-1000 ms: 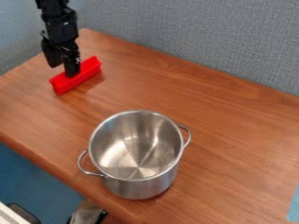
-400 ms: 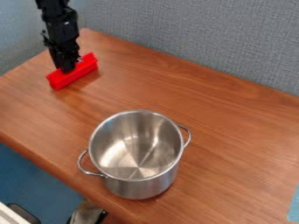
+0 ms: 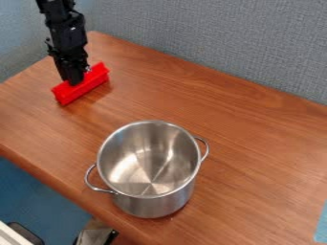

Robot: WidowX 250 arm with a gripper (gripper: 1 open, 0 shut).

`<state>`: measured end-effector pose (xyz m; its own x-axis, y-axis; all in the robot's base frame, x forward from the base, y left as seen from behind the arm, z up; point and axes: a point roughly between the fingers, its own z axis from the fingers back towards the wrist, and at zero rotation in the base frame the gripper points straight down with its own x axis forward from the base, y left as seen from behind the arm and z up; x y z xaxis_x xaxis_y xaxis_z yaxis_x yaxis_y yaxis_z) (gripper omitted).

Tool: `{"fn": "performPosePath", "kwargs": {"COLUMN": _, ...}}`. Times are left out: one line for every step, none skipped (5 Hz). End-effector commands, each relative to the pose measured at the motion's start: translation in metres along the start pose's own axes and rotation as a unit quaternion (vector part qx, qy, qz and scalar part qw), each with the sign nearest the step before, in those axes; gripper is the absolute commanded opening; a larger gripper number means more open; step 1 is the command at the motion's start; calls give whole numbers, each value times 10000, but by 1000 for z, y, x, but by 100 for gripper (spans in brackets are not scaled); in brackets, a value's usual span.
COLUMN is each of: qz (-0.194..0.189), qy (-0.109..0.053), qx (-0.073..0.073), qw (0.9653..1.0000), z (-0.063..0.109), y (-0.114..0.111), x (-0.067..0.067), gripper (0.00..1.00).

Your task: Put the red object in the metal pot

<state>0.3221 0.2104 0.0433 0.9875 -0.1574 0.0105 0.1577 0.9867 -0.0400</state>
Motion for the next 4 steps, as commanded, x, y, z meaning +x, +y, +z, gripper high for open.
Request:
{"fn": "performPosePath", "kwargs": {"qz": -98, "qy": -455, "qx": 282, "qw": 9985, "z": 46, "y": -6, "x": 6, "gripper": 0}}
{"fn": "performPosePath", "kwargs": {"qz": -125, "qy": -578, "qx": 290, "qw": 9978, "z": 59, "y": -15, "x": 5, "gripper": 0}}
{"fn": "performPosePath", "kwargs": {"qz": -338, "qy": -719, "qx": 316, "qw": 9963, "z": 76, "y": -46, "x": -1, "gripper": 0}}
{"fn": "performPosePath", "kwargs": {"qz": -644, "qy": -874, "qx": 328, "qw": 9935, "z": 98, "y": -84, "x": -3, "gripper": 0}}
